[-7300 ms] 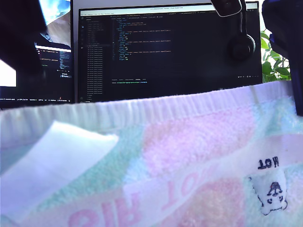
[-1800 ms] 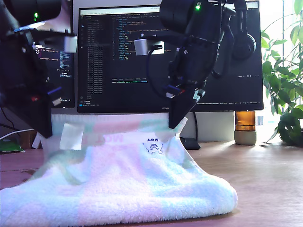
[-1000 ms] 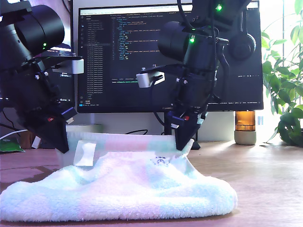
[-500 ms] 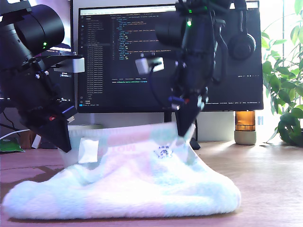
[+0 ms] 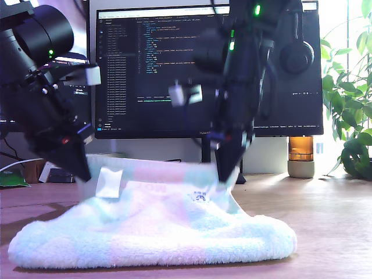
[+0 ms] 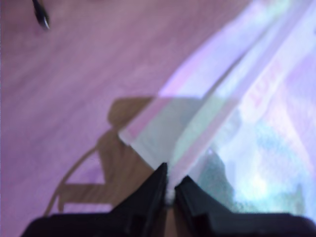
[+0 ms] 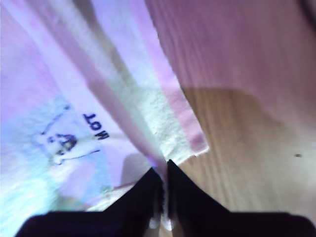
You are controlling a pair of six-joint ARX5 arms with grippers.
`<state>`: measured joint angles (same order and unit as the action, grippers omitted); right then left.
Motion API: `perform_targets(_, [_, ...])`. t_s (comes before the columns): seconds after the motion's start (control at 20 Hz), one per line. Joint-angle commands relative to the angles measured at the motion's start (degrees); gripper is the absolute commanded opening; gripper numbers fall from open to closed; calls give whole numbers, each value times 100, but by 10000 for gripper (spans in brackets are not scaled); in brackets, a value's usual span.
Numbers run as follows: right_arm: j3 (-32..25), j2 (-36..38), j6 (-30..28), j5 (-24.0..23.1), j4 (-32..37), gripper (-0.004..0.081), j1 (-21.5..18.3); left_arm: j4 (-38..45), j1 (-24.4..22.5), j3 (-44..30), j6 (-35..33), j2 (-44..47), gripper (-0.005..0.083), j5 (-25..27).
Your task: Fold the tea towel to a neat square and place it to the right
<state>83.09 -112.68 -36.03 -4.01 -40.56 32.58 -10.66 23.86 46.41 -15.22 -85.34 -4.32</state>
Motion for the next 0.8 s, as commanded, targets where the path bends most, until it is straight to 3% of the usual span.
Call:
perform_targets(0.0, [-31,-120,17,-42,15,-12,-46,116,-46,-22,-22,-61,-21,-120])
perform_targets(0.55, [-24,-138,22,-39,144,-10,-114,514,-280,-22,-133,-872,-20,-275])
perform_targets(0.75, [-24,-138,26,-39,232,63,-114,688,-282,-22,-131,-907,-3,-251])
